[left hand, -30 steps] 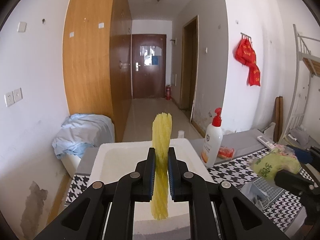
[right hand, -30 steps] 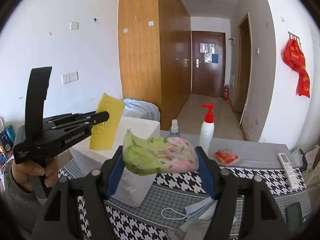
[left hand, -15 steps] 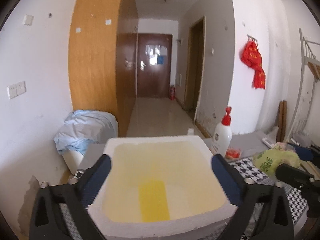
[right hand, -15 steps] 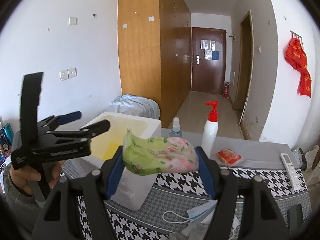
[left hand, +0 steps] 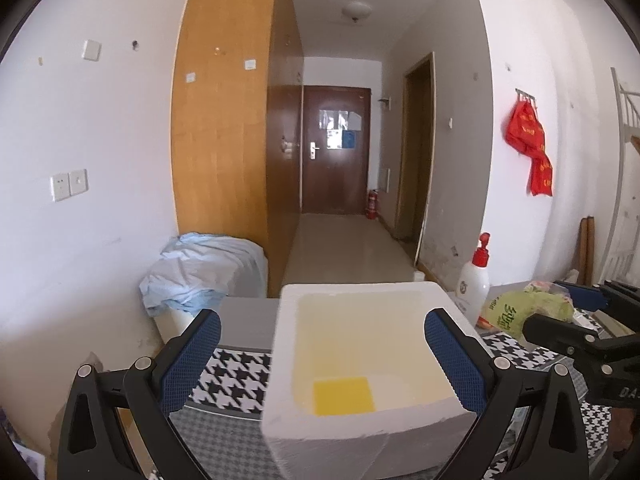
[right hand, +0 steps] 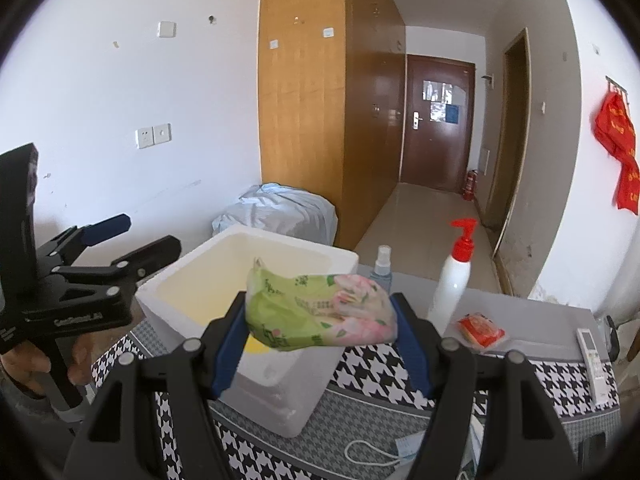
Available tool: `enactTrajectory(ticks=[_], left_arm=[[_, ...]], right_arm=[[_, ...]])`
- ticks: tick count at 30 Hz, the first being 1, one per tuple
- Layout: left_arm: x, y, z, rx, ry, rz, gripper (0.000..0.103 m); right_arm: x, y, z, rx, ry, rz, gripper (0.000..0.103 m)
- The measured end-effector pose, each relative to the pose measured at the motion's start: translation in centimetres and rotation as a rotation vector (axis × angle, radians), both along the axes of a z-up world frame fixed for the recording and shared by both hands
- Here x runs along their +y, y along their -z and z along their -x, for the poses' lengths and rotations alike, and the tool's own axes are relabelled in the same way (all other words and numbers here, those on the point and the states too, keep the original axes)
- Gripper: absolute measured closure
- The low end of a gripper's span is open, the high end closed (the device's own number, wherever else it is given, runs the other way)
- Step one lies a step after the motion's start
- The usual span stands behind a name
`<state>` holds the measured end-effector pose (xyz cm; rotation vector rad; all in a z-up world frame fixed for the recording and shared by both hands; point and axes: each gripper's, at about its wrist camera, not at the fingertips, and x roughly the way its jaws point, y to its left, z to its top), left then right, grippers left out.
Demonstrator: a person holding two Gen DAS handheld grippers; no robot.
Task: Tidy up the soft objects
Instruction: 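Carry the floral wipe pack with the right gripper into the foam box and release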
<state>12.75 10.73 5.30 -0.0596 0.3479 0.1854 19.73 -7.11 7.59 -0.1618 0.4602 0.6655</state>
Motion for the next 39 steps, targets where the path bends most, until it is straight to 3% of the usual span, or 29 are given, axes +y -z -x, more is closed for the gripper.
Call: enactTrajectory(ticks=[23, 39], left_arm=[[3.0, 0.8, 3.7, -0.009, -0.096, -0.007, 0.001], [3.9, 1.6, 5.1, 0.008, -0.122, 0.002, 0.001]], right_arm=[[5.2, 0.0, -0.8, 0.016, -0.075, 0.031, 0.031], [7.5, 1.3, -3.1, 0.082, -0.089, 0.05, 0.031]])
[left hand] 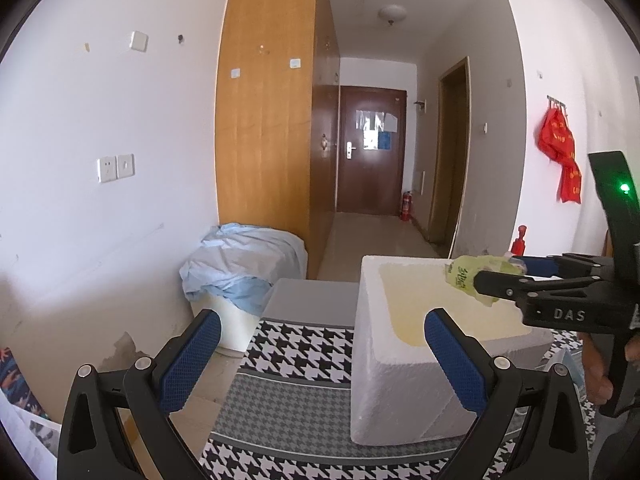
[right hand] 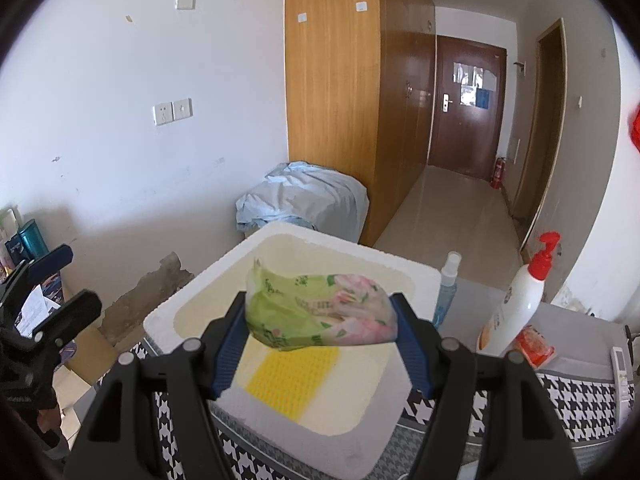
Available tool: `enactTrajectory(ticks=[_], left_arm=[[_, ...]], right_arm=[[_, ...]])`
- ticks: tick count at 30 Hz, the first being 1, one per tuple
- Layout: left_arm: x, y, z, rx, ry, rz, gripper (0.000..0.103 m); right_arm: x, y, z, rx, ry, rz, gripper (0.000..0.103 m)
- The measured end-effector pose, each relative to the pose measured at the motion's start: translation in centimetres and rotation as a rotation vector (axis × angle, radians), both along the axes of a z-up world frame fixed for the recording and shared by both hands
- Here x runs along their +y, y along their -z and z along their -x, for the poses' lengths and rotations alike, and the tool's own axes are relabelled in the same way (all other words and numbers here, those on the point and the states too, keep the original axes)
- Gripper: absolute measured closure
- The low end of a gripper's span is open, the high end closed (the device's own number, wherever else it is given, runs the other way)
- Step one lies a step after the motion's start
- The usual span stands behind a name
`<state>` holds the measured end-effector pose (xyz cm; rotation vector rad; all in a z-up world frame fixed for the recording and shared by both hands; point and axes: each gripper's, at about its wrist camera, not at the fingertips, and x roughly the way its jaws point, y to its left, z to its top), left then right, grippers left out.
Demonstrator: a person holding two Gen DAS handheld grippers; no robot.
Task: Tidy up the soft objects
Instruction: 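Carry the floral wipe pack with the right gripper into the foam box and release, then withdraw both grippers from the foam box back toward the table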
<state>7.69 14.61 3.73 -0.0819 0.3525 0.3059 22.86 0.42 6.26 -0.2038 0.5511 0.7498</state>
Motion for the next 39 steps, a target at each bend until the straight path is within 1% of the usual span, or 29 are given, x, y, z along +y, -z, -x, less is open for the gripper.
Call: enactTrajectory(ticks=[5, 8, 11, 13, 18, 26, 28, 30, 39], left_arm=[[0.3, 0.1, 0.4, 0.0, -0.003, 0.006, 0.001], [0.3, 0.1, 0.5, -0.003, -0.007, 0.007, 0.001], [0.4, 0.2, 0.5, 0.001, -0.008, 0.007, 0.001], [0.5, 0.2, 0.4, 0.002, -0.01, 0.013, 0.001], [0.6, 0.4, 0.4, 0.006, -0.01, 0.017, 0.001], [-0.2, 0.0, 0.8, -0.006, 0.014, 0.009, 0.001], [-0.4, -0.1, 0.8, -0.009, 0.021, 0.007, 0.001], [-0.7, -0.2, 0.8, -0.013, 0.027, 0.007, 0.001], [-1.8, -0.7, 1.1, -0.025, 0.045, -0.003, 0.001]], right_arm=[[0.6, 0.8, -0.5, 0.021, -0.006, 0.008, 0.029], [0.8, 1.1, -0.4, 0.028, -0.001, 0.016, 0.025], [0.9, 1.0, -0.3, 0.026, -0.005, 0.014, 0.017], [0.8, 0.8, 0.0, 0.023, -0.013, 0.006, 0.015], [0.5, 0.4, 0.8, -0.001, -0.018, 0.001, 0.015], [-1.5, -1.0, 2.2, -0.026, -0.013, -0.047, 0.014], [-1.8, -1.3, 2.5, -0.036, -0.017, -0.056, 0.007], [-2.1, -1.6, 3.0, -0.062, -0.008, -0.063, 0.004], [-3.3, -2.1, 3.9, -0.083, -0.009, -0.083, 0.004]])
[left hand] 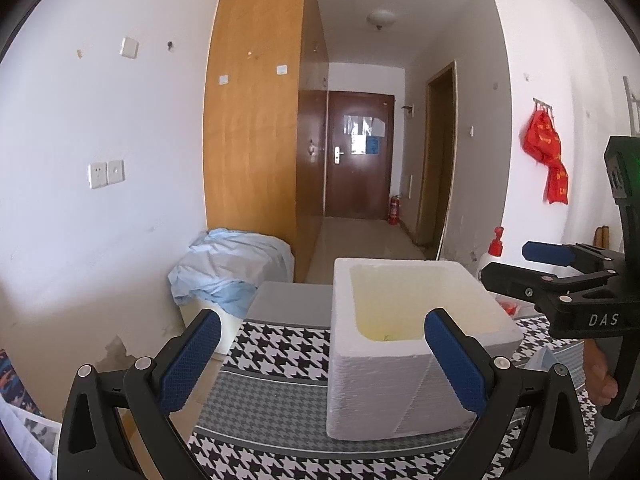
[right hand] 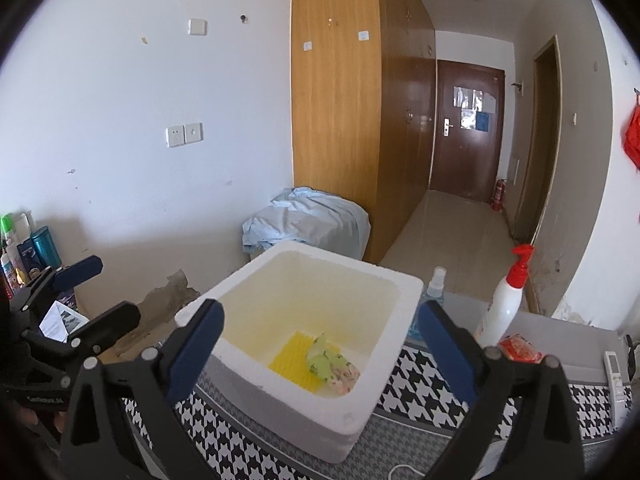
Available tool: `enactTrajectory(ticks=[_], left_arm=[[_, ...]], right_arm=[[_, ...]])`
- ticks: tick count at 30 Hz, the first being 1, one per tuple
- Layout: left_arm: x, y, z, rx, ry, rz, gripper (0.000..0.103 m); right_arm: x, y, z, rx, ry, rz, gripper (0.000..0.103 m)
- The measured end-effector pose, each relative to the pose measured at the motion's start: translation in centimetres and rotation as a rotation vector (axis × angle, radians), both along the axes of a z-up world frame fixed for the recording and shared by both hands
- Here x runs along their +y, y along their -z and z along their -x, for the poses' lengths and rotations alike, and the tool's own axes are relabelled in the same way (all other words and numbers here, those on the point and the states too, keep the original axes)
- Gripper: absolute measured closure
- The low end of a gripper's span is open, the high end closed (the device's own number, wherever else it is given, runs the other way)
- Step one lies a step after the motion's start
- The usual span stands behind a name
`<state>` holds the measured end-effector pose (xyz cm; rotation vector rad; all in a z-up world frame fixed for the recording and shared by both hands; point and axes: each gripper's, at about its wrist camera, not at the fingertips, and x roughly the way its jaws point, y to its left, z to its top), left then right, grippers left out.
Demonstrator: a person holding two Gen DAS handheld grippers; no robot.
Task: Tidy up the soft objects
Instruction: 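Withdraw both grippers from the foam box back toward the table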
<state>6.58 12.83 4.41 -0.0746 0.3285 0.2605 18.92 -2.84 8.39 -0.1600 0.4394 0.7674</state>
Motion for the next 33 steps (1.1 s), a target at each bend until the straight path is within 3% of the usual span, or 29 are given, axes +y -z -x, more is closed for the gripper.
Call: enactTrajectory(ticks=[17, 33], left_arm=[[-0.9, -0.2, 0.1, -0.003, 0.039, 0.02, 0.001], [-4.6, -0.2, -0.6, -0.017, 0.109, -0.003, 0.001]], right_arm=[[-2.6, -0.6, 1.9, -0.044, 0.017, -0.048, 0.004], [-7.1, -0.4, 2.4, -0.05, 0.059, -0.092, 0.004]])
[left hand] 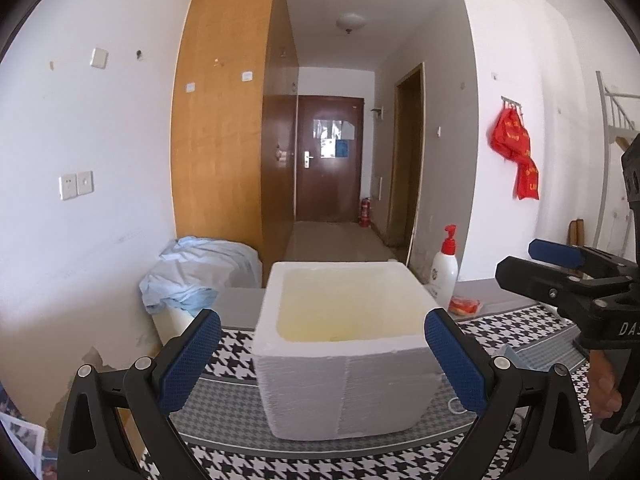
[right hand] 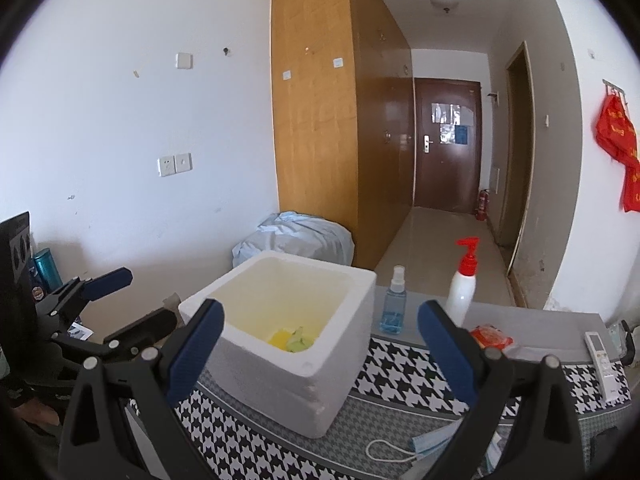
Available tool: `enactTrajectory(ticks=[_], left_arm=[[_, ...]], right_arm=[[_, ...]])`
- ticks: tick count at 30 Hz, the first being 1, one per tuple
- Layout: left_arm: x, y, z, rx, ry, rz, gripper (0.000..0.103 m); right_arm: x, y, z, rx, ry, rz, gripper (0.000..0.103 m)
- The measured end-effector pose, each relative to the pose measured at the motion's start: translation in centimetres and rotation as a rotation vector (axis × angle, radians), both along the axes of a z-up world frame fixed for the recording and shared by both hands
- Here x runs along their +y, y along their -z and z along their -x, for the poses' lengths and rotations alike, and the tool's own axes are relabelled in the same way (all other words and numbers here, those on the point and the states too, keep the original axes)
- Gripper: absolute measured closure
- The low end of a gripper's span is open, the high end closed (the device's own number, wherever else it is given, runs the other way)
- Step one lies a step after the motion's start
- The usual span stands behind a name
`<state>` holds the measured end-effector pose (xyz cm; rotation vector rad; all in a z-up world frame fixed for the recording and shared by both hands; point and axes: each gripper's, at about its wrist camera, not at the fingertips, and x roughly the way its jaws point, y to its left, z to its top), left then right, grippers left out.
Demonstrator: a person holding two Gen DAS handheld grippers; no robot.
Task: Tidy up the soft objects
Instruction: 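Withdraw both grippers from the foam box back toward the table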
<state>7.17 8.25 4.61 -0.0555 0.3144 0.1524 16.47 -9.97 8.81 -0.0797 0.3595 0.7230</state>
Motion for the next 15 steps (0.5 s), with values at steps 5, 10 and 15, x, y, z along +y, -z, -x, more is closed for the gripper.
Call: enactTrajectory(ticks=[5, 10, 15], left_arm=[[-0.7, 0.0, -0.2, 0.005, 0.004, -0.002, 0.001], [-1.1, 0.1, -0.2, 0.005, 0.01, 0.004, 0.001], [-2.2, 0.1, -0.3, 0.002, 0.03, 0.005, 0.001]], right_arm=[[-0.9, 0.1, 0.3, 0.0, 0.006, -0.009, 0.004], [-1.9, 0.4, 0.5, 0.002, 0.019, -0.011, 0.004], [-3.1, 0.4, 0.6, 0.003, 0.039, -0.017, 0.004]])
